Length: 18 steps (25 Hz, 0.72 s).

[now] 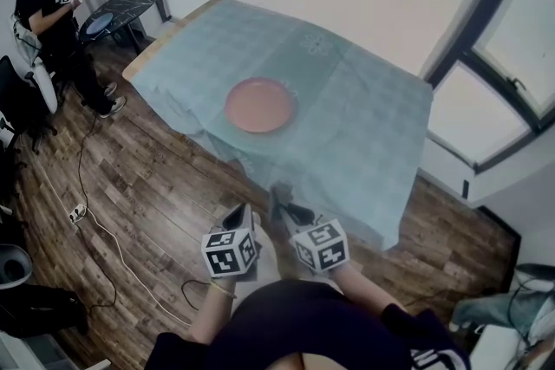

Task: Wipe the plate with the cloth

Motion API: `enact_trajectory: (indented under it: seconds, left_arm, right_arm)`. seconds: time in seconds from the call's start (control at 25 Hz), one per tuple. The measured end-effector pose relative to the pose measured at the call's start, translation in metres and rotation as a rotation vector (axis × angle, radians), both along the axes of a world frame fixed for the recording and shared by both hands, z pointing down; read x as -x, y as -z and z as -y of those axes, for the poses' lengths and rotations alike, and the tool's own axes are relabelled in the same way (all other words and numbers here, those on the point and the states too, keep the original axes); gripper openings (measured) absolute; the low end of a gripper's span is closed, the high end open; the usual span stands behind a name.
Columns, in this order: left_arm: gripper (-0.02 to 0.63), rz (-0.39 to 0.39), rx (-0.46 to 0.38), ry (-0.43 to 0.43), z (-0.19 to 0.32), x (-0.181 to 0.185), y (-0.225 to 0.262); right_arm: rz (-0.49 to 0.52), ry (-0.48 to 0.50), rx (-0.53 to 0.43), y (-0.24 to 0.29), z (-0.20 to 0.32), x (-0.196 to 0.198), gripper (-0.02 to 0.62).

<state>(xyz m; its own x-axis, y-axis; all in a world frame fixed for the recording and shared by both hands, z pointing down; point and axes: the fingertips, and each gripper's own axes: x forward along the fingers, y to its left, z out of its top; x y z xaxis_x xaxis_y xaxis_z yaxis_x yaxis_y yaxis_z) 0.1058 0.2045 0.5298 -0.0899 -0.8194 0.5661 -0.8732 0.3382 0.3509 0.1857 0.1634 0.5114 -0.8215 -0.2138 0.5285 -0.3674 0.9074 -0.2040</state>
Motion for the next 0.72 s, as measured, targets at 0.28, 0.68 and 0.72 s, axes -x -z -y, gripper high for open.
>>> enact_trajectory:
  seconds: [0.28, 0.68, 0.72]
  left_arm:
    - [0.014, -0.011, 0.014, -0.030, 0.049, 0.057, -0.005]
    - [0.014, -0.008, 0.034, -0.104, 0.122, 0.133, -0.005]
    - [0.014, -0.005, 0.035, -0.113, 0.129, 0.140, -0.005]
  right_arm:
    - [-0.004, -0.037, 0.005, 0.002, 0.049, 0.056, 0.032]
    - [-0.012, -0.099, -0.001, 0.009, 0.117, 0.132, 0.032]
    - [-0.013, -0.108, -0.002, 0.009, 0.123, 0.137, 0.033]
